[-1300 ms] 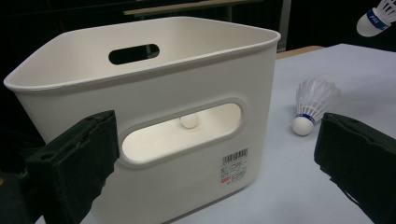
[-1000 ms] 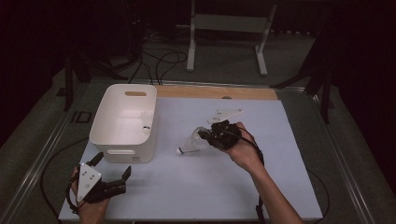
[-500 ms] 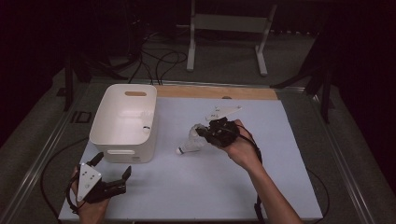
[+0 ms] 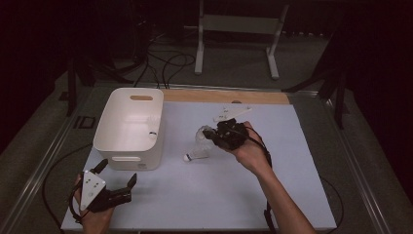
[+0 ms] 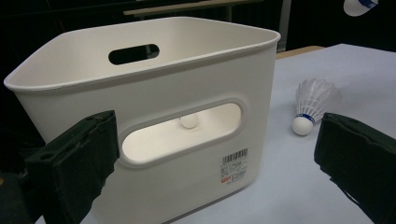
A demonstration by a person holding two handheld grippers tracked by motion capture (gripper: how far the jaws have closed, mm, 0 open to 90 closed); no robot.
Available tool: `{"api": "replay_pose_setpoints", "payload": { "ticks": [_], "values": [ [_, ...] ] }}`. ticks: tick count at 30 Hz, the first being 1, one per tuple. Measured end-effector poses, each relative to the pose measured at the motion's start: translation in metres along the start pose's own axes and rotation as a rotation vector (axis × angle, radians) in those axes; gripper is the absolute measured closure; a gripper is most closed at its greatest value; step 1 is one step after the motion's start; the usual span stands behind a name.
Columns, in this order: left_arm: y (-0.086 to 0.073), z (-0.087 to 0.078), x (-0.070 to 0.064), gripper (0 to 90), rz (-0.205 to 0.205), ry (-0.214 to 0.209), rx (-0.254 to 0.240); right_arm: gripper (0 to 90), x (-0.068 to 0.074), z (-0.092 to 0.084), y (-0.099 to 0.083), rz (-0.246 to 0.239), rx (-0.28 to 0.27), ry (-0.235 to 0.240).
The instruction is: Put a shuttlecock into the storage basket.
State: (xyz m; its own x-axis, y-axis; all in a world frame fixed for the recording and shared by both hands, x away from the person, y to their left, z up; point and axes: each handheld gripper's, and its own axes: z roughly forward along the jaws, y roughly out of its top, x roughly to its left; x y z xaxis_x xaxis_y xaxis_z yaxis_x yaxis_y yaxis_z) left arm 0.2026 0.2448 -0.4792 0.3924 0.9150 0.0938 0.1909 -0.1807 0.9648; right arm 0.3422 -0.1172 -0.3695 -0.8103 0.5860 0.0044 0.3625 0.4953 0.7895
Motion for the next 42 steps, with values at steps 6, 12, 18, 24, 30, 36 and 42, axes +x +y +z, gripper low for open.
{"api": "replay_pose_setpoints", "payload": {
  "ticks": [6, 12, 18, 24, 30, 36, 42],
  "values": [
    [0.000, 0.000, 0.000, 0.5, 0.001, 0.000, 0.001, 86.5, -0.001, 0.000, 0.004, 0.007, -0.007, -0.001],
    [0.000, 0.000, 0.000, 0.6, 0.001, 0.000, 0.001, 86.5, 0.000, 0.002, 0.010, 0.005, -0.013, 0.000],
    [0.000, 0.000, 0.000, 0.5, 0.000, 0.000, 0.000, 86.5, 0.001, 0.003, 0.015, 0.002, -0.013, 0.001],
    [0.000, 0.001, 0.000, 0.5, 0.002, -0.002, 0.002, 86.5, 0.002, 0.003, 0.021, 0.003, -0.021, 0.010],
    [0.000, 0.001, 0.000, 0.5, 0.000, -0.002, 0.000, 86.5, 0.002, 0.005, 0.024, 0.001, -0.021, 0.009],
    [0.000, 0.001, 0.000, 0.5, 0.001, -0.002, 0.002, 86.5, 0.002, 0.006, 0.029, -0.003, -0.026, 0.008],
    [0.000, 0.000, 0.001, 0.5, 0.000, -0.001, 0.000, 86.5, 0.002, 0.008, 0.034, -0.005, -0.030, 0.014]
  ]
}}
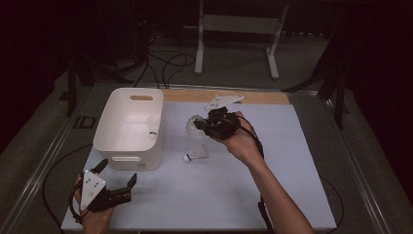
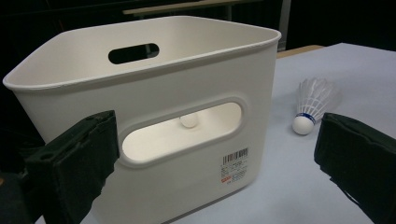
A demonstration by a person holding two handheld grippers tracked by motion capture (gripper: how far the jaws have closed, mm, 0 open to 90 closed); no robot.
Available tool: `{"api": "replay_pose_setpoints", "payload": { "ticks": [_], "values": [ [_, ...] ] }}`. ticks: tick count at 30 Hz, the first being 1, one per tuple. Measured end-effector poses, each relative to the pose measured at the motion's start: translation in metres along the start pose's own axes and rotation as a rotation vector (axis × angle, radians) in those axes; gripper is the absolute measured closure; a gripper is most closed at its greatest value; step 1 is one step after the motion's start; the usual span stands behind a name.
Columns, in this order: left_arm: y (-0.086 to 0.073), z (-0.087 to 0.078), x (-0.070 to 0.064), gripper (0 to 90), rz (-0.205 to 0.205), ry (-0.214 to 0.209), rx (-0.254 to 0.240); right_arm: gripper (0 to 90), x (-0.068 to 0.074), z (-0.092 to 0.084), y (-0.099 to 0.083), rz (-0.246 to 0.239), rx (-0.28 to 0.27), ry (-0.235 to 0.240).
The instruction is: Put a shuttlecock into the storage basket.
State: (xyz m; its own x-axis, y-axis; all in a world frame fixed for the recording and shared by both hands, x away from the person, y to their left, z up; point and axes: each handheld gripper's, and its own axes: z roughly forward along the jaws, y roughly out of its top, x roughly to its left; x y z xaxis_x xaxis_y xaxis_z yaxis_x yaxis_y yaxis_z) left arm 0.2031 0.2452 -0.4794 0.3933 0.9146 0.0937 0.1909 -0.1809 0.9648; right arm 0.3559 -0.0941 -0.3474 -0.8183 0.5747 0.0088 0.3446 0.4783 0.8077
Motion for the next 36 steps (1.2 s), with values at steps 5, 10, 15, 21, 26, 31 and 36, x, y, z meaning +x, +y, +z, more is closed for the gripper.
{"api": "replay_pose_setpoints", "payload": {
  "ticks": [5, 10, 15, 21, 26, 31, 36],
  "values": [
    [0.000, 0.000, 0.000, 0.5, 0.000, 0.000, 0.001, 86.5, 0.001, 0.002, 0.004, -0.003, -0.003, 0.003],
    [0.000, 0.000, 0.000, 0.5, 0.000, 0.000, 0.000, 86.5, 0.002, 0.004, 0.008, -0.004, -0.003, 0.003],
    [0.000, 0.000, 0.001, 0.5, 0.000, 0.000, 0.000, 86.5, 0.004, 0.005, 0.012, -0.007, -0.008, 0.006],
    [0.000, 0.000, 0.000, 0.5, 0.000, -0.001, 0.000, 86.5, 0.003, 0.007, 0.015, -0.005, -0.011, 0.011],
    [0.000, 0.000, 0.000, 0.5, 0.000, -0.001, 0.001, 86.5, 0.004, 0.009, 0.018, -0.006, -0.012, 0.013],
    [0.000, 0.000, 0.001, 0.5, 0.000, -0.001, 0.002, 86.6, 0.004, 0.010, 0.021, -0.005, -0.015, 0.013],
    [0.000, 0.000, 0.000, 0.6, -0.001, -0.001, -0.001, 86.5, 0.006, 0.013, 0.025, -0.010, -0.019, 0.013]
  ]
}}
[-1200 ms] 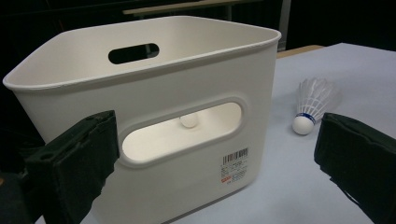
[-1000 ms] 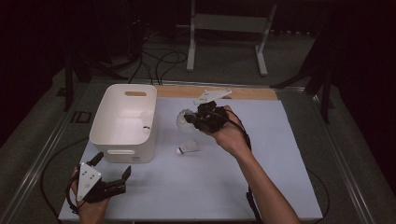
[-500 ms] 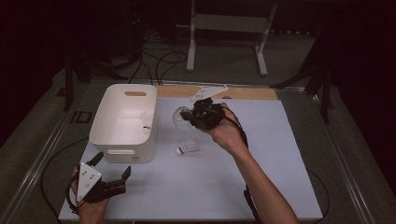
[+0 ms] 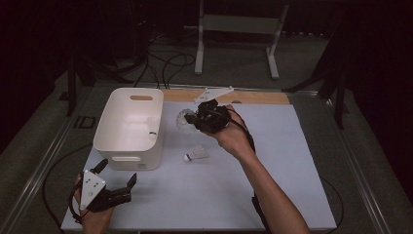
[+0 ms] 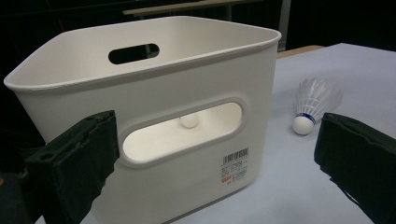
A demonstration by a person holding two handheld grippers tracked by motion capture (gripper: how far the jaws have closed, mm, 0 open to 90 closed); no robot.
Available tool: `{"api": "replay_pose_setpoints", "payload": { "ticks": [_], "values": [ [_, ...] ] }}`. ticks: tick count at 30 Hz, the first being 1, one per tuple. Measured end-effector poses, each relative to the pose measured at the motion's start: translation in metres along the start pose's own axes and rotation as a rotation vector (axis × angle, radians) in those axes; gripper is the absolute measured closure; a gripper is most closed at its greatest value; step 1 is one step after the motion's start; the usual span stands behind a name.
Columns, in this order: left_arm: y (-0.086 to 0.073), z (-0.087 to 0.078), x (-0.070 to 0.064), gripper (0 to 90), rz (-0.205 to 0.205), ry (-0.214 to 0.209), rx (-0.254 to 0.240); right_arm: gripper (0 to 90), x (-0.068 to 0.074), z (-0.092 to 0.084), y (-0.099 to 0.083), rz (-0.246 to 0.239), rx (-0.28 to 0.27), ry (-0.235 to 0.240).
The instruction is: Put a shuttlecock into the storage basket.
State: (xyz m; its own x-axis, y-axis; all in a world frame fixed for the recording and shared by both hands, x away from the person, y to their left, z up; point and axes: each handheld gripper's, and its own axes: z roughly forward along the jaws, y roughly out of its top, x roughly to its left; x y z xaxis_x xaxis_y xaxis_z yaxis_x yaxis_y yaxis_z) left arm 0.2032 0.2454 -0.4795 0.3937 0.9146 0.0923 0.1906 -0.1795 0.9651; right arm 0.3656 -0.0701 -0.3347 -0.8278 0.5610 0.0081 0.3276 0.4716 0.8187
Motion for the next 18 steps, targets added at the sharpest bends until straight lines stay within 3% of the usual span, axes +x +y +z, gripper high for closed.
{"api": "replay_pose_setpoints", "payload": {
  "ticks": [18],
  "values": [
    [0.000, 0.000, 0.001, 0.5, 0.002, 0.000, 0.003, 86.6, 0.001, 0.012, 0.010, 0.021, -0.006, 0.017]
  ]
}}
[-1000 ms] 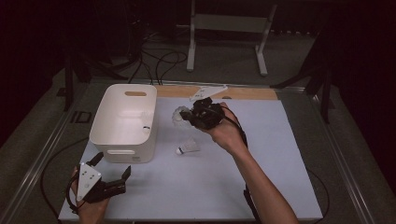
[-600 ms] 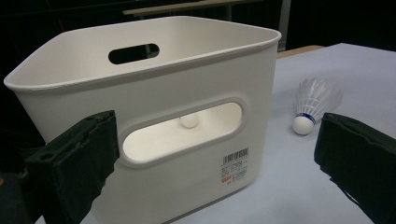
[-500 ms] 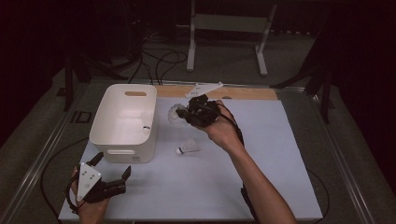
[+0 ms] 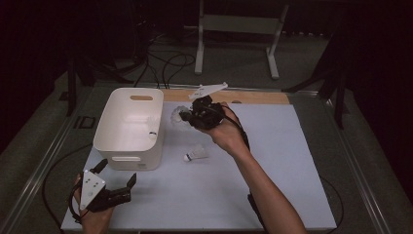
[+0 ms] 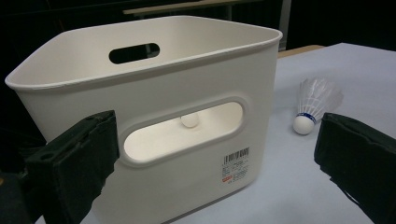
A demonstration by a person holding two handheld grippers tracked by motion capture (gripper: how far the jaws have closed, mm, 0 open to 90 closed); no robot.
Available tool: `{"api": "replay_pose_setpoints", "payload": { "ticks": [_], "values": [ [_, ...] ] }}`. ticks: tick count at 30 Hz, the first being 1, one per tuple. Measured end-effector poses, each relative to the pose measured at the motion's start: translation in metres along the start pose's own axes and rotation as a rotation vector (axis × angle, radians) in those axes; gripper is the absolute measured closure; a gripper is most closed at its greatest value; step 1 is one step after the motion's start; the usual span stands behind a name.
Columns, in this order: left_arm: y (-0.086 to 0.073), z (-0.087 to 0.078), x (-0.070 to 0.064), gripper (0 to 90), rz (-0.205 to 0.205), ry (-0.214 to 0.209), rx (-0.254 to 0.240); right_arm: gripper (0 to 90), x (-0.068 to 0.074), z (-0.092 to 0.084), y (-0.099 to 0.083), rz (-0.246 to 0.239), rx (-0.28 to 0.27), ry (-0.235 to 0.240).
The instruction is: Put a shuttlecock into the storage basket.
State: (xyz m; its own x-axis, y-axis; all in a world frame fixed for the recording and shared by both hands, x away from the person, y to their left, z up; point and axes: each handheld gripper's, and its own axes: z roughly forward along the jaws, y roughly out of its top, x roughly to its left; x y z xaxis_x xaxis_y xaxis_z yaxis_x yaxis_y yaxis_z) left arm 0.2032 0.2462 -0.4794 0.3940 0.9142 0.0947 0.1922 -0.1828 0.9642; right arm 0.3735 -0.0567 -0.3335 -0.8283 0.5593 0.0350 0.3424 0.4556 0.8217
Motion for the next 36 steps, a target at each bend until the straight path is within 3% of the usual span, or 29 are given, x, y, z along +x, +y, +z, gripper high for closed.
{"api": "replay_pose_setpoints", "payload": {
  "ticks": [36],
  "values": [
    [0.000, 0.000, 0.001, 0.5, -0.001, 0.005, -0.002, 86.5, 0.012, 0.020, 0.021, -0.005, -0.005, 0.023]
  ]
}}
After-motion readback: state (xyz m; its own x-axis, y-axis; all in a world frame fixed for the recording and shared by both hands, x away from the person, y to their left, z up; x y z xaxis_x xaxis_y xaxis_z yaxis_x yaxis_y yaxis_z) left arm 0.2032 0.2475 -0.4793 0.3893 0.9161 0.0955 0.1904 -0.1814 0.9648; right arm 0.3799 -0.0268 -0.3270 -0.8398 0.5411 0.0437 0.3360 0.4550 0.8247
